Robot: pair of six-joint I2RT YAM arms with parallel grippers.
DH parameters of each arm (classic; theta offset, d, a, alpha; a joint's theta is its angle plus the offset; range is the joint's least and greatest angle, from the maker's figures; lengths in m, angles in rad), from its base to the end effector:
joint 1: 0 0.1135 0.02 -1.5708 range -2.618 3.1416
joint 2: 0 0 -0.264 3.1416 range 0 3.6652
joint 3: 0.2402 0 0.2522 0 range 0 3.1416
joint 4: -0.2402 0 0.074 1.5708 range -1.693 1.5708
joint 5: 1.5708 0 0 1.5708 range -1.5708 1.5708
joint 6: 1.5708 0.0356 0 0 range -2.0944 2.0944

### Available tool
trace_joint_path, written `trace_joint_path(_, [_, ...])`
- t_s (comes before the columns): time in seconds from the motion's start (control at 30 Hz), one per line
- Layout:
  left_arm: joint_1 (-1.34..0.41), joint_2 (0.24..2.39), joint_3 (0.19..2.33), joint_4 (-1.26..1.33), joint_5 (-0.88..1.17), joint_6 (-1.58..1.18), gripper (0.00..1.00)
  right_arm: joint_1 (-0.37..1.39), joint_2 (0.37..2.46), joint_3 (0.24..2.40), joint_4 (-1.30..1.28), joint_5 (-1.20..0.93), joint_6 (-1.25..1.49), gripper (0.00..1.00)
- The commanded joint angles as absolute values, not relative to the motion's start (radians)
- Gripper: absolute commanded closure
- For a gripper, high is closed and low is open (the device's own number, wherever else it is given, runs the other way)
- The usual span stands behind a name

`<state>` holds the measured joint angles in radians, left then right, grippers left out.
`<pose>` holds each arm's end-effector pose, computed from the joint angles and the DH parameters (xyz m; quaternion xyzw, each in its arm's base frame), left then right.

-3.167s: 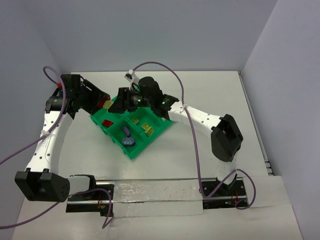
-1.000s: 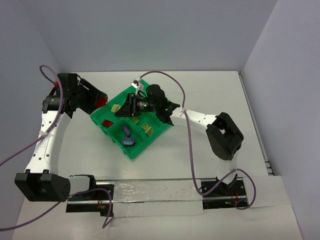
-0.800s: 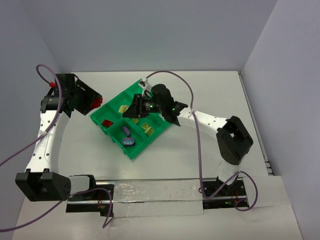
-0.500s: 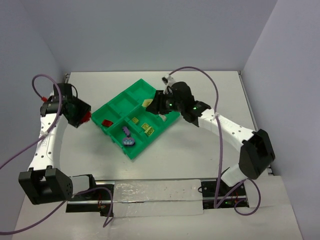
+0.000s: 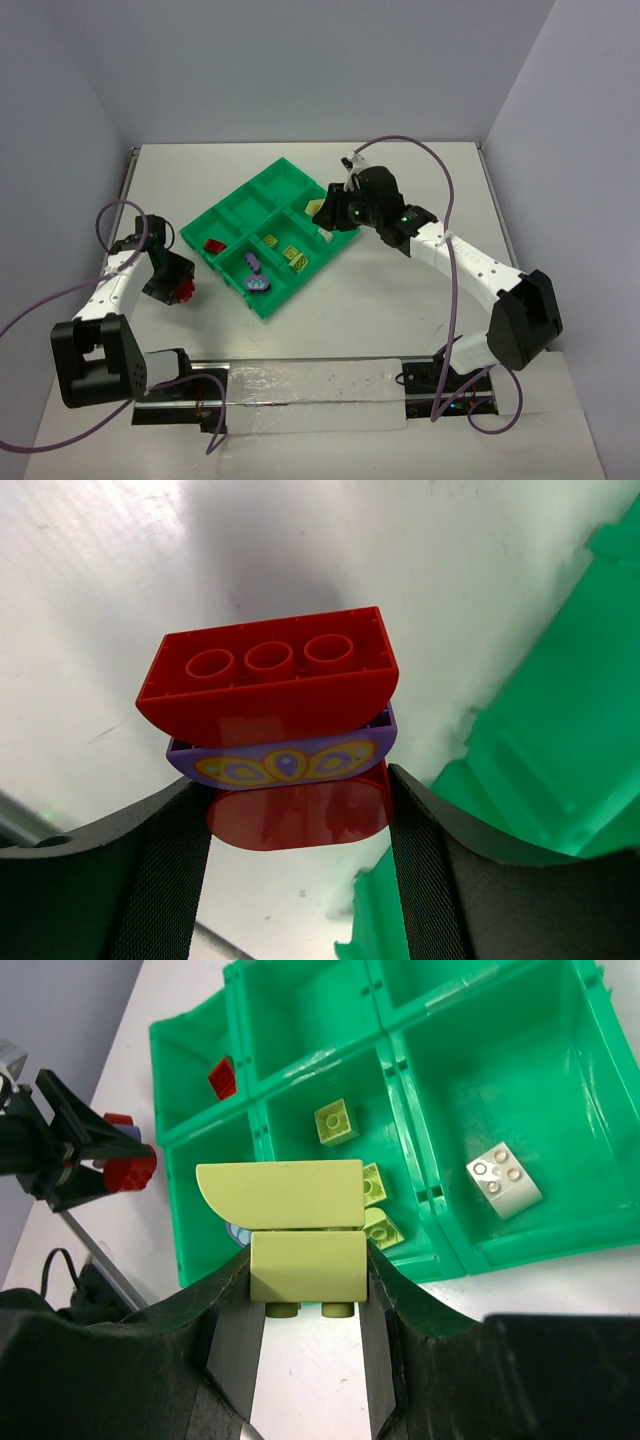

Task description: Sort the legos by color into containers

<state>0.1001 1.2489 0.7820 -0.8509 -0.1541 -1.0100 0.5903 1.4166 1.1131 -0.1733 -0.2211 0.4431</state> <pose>0.2080 0.0264 0.2016 -0.5295 0.8355 0.0133 0.1465 0.2679 0.1889 0.3085 -0.1196 0.8424 0.3373 0.4029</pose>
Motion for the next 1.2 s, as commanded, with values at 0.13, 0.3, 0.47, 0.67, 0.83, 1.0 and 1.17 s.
trace_joint_path(0.13, [0.107,1.255,0.738,-0.735,-0.116,-1.015,0.34,0.588,1.394,1.097,-0.156,-0.204,0.414,1.00])
trace_joint_path(0.3, [0.107,1.214,0.770,-0.785,-0.110,-0.987,0.21,0.587,1.396,1.108,-0.173,-0.204,0.403,1.00])
trace_joint_path(0.47, [0.106,1.138,0.865,-0.860,-0.125,-0.861,0.20,0.588,1.391,1.122,-0.186,-0.196,0.393,1.00])
trace_joint_path(0.67, [0.091,1.042,1.036,-0.869,-0.052,-0.695,0.26,0.588,1.407,1.157,-0.204,-0.220,0.383,1.00])
trace_joint_path(0.83, [-0.048,0.977,1.108,-0.676,0.244,-0.624,0.26,0.601,1.426,1.199,-0.254,-0.251,0.343,1.00])
trace_joint_path(1.0, [-0.230,1.054,1.172,-0.544,0.403,-0.607,0.24,0.621,1.443,1.244,-0.307,-0.300,0.304,1.00])
trace_joint_path(1.17, [-0.355,1.150,1.219,-0.475,0.455,-0.589,0.22,0.646,1.456,1.276,-0.332,-0.397,0.282,1.00])
